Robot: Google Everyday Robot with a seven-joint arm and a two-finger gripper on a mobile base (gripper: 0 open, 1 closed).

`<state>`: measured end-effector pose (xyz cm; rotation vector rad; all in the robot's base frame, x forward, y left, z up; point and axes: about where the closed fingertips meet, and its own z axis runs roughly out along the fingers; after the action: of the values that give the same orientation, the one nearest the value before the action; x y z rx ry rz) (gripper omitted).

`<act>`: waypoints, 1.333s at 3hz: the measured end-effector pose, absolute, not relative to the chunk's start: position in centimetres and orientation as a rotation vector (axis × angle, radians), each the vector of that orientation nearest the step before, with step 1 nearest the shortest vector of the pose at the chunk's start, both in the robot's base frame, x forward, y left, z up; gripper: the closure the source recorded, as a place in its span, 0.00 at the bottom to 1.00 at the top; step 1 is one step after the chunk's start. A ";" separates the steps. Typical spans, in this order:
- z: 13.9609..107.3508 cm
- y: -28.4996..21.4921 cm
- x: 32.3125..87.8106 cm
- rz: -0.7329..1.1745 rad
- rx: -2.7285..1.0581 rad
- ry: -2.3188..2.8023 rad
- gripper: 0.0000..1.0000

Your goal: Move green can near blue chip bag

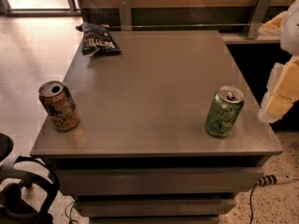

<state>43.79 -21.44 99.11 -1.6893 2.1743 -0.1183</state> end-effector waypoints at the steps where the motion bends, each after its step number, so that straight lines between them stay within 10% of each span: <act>1: 96.9 -23.7 44.1 0.014 -1.633 2.126 0.00; 4: 93.1 -23.9 45.9 0.491 -1.377 1.736 0.00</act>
Offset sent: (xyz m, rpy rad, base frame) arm 0.0042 -0.0250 -0.0535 0.6513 -0.0491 0.1296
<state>45.90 -23.86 93.10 -1.3773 1.7362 0.4907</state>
